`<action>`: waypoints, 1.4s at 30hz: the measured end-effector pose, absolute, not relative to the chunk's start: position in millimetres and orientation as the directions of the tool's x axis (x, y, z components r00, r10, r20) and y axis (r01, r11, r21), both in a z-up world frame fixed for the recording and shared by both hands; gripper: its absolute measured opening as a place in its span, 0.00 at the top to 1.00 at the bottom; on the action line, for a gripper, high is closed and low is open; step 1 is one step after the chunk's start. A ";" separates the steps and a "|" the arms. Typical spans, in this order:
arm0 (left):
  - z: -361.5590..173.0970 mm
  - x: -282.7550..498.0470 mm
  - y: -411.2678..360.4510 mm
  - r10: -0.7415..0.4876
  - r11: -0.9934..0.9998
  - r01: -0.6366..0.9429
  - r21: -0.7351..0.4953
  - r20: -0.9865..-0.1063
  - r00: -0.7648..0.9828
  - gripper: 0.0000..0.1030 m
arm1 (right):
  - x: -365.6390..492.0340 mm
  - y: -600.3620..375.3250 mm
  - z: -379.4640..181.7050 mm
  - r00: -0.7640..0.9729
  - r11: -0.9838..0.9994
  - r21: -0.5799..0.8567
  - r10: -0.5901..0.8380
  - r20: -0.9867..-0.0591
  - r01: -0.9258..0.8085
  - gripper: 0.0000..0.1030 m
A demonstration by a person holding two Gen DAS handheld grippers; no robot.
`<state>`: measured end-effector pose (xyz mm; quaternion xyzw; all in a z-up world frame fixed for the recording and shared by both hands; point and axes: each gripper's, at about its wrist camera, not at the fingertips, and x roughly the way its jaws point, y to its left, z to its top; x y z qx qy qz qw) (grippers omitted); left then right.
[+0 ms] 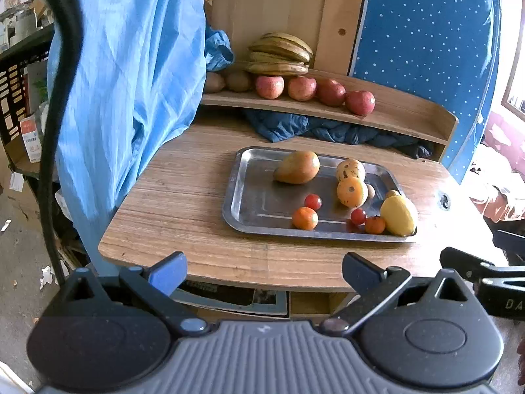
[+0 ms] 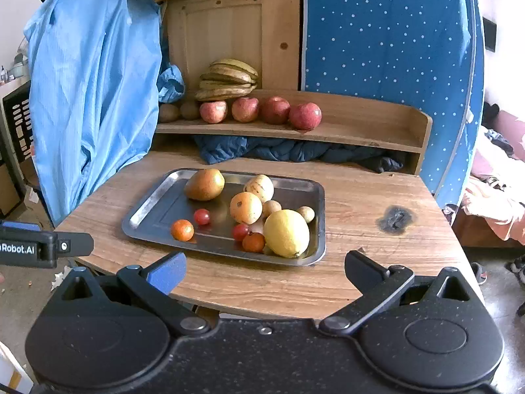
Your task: Organize fruits
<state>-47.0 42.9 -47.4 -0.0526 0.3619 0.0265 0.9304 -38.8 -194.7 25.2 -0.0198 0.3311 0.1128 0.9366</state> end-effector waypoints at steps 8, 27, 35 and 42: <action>-48.8 -47.9 44.0 0.016 0.992 -0.095 -0.079 -0.685 0.728 0.00 | -38.6 -192.4 22.0 0.747 0.971 0.044 0.209 -0.631 -0.235 0.01; -49.5 -45.1 43.7 0.006 0.994 -0.082 -0.075 -0.700 0.714 0.00 | -37.2 -193.9 20.6 0.747 0.972 0.045 0.205 -0.633 -0.229 0.01; -50.8 -45.8 45.5 0.010 0.993 -0.089 -0.076 -0.701 0.713 0.00 | -37.3 -192.9 20.3 0.746 0.972 0.046 0.207 -0.633 -0.231 0.01; -49.0 -45.4 44.8 0.004 0.995 -0.075 -0.071 -0.700 0.714 0.00 | -36.5 -188.8 18.5 0.740 0.969 0.044 0.214 -0.638 -0.242 0.01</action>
